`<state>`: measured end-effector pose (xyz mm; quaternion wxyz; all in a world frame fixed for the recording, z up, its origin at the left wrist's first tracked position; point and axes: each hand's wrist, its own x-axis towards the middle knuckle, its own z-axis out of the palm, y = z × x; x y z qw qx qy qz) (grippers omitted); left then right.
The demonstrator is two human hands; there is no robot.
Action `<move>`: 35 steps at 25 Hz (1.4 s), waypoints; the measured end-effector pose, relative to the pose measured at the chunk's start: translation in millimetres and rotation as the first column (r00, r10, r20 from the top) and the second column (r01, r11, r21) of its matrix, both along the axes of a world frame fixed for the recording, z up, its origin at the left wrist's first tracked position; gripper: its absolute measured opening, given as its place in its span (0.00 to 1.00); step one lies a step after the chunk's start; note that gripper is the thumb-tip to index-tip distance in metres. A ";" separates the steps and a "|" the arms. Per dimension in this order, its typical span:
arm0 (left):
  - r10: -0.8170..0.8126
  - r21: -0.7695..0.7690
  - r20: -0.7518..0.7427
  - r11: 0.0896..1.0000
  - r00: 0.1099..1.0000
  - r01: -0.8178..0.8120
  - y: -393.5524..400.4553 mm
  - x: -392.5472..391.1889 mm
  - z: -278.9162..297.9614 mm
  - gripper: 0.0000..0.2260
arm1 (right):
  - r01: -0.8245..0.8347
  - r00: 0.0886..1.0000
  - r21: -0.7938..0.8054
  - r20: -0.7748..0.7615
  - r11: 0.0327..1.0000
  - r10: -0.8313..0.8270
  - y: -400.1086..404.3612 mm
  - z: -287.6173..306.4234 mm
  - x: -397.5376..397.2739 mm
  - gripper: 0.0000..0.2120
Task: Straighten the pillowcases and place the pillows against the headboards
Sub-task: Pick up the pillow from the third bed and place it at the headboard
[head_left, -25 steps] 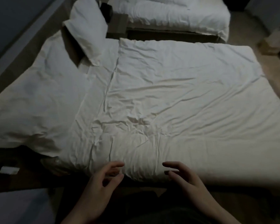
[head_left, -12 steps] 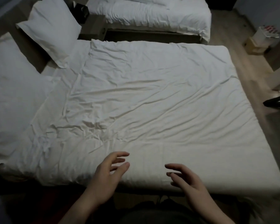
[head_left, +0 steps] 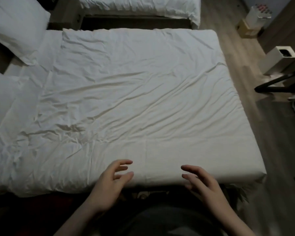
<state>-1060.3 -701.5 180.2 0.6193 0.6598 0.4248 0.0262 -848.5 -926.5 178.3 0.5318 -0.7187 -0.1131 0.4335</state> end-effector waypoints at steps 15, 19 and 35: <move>-0.028 0.182 0.071 0.983 0.997 0.014 -186.3 237.6 7.6 0.10 | 0.043 0.997 0.102 0.052 0.994 -0.048 -203.8 -1.8 209.6 0.22; 0.084 0.111 0.054 0.990 0.995 -0.090 -296.2 291.5 15.4 0.13 | -0.053 0.996 0.055 0.070 0.997 0.049 -274.5 9.0 297.2 0.22; 0.091 0.155 0.106 0.982 0.990 -0.107 -352.9 524.8 -3.3 0.12 | -0.139 0.988 0.014 0.071 0.990 0.138 -338.3 8.9 526.4 0.23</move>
